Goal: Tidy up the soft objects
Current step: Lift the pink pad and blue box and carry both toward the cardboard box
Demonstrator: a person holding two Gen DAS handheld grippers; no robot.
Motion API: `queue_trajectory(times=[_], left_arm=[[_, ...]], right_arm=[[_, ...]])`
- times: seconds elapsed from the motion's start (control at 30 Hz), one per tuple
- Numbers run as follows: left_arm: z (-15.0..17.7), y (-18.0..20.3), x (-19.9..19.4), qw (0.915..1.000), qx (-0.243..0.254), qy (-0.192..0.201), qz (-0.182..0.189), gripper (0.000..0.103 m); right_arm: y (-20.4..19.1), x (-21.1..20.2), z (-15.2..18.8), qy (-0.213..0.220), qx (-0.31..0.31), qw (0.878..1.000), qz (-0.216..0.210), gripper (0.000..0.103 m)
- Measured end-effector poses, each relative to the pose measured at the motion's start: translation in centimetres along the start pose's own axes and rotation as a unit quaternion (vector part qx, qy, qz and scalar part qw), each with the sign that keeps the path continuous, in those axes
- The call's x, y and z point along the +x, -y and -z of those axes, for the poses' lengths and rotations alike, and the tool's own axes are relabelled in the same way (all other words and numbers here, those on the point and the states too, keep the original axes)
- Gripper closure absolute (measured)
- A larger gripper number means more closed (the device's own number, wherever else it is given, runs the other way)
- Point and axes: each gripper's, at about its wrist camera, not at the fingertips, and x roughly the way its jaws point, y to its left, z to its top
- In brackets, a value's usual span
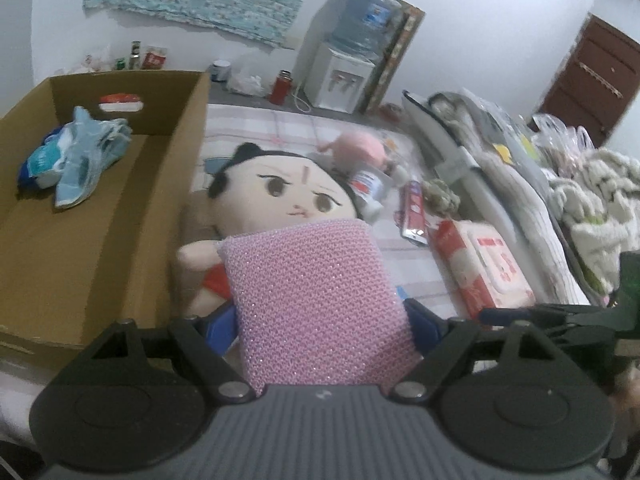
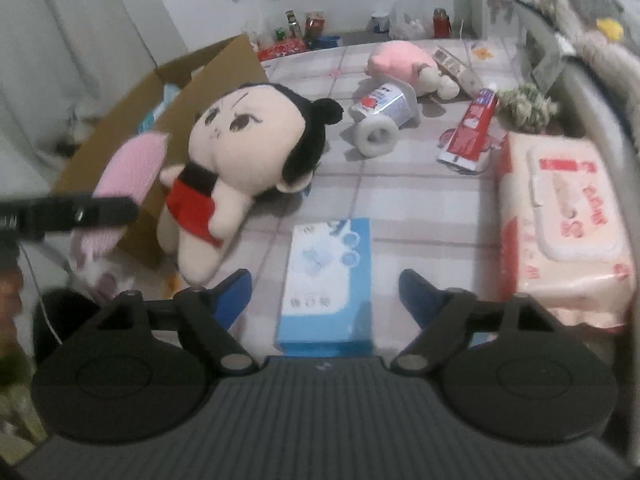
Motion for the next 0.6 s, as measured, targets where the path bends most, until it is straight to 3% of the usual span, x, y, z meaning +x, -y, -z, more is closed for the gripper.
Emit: queue_trajectory(times=[0.33,0.37,0.47,0.6], left_arm=[[-0.4,-3.3,-2.1,0.999,-0.032,0.026,-0.017,0.017],[-0.4,-3.6,-2.4,0.9987,-0.035,0.029,-0.021,0.017],[-0.6,-4.5,-3.1,0.998,-0.043,0.038,-0.027,0.017],[-1.0,-5.9,-3.7,0.9965,-0.056,0.05,-0.037,0.017]], right_arm=[[0.3,8.8,-0.3,-0.099,-0.011,0.994,0.053,0.016],[0.2,9.1,-0.2,-0.102,-0.011,0.993,0.055,0.016],[-0.8,9.3,0.0,-0.103,-0.03,0.991,0.08,0.031],[0.0,8.8,-0.4,-0.101,0.009,0.992,0.077,0.031]])
